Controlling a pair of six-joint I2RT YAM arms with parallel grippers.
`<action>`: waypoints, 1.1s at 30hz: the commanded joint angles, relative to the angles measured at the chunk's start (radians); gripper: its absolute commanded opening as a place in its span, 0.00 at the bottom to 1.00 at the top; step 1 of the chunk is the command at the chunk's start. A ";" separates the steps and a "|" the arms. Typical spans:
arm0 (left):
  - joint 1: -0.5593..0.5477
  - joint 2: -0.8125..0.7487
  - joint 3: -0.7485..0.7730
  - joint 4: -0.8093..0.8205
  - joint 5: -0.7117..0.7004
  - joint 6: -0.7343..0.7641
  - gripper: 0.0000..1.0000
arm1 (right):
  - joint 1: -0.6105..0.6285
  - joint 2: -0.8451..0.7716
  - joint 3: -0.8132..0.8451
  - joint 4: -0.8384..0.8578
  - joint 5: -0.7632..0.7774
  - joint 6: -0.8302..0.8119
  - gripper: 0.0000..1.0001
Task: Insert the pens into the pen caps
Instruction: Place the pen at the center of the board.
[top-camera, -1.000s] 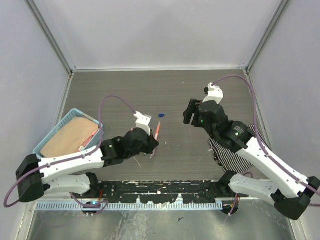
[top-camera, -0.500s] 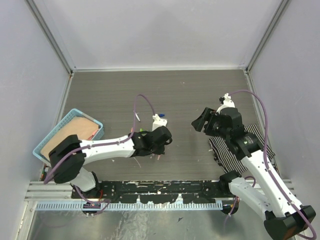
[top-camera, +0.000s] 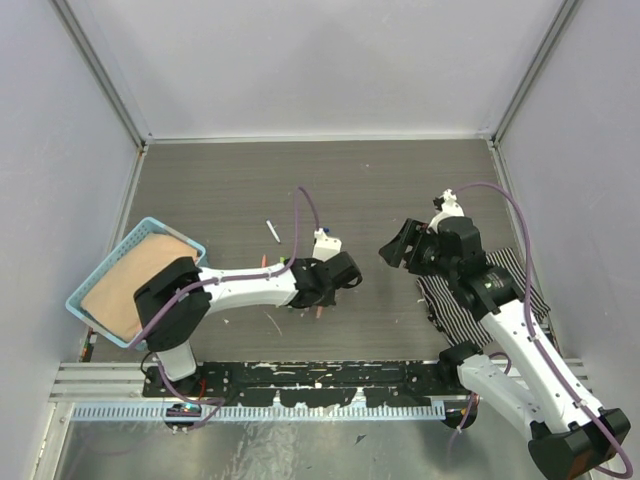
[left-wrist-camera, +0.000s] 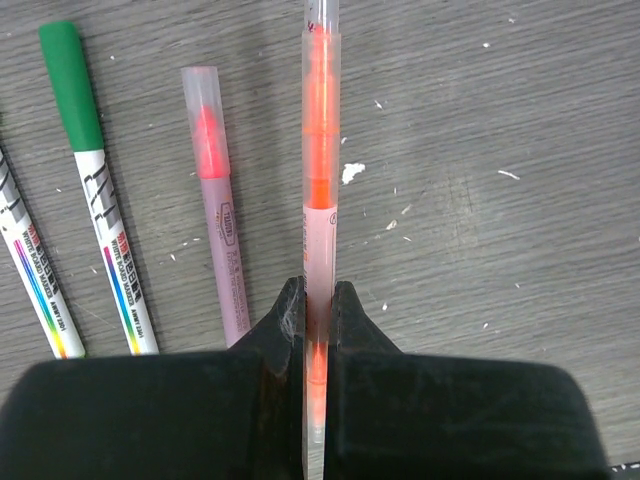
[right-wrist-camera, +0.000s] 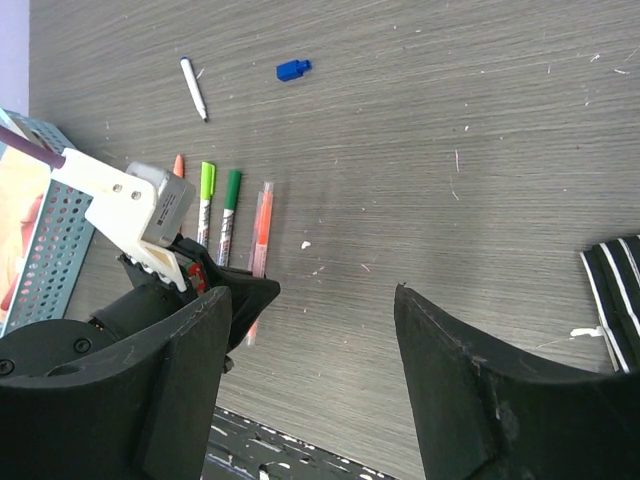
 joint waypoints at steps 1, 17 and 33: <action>-0.001 0.050 0.065 -0.077 -0.056 -0.033 0.08 | -0.005 0.005 -0.010 0.063 -0.025 -0.015 0.71; 0.005 0.126 0.120 -0.115 -0.050 -0.047 0.35 | -0.007 -0.018 -0.039 0.077 -0.009 -0.019 0.71; 0.035 -0.130 0.156 -0.094 -0.111 0.168 0.41 | -0.007 -0.152 -0.032 0.018 0.091 -0.094 0.73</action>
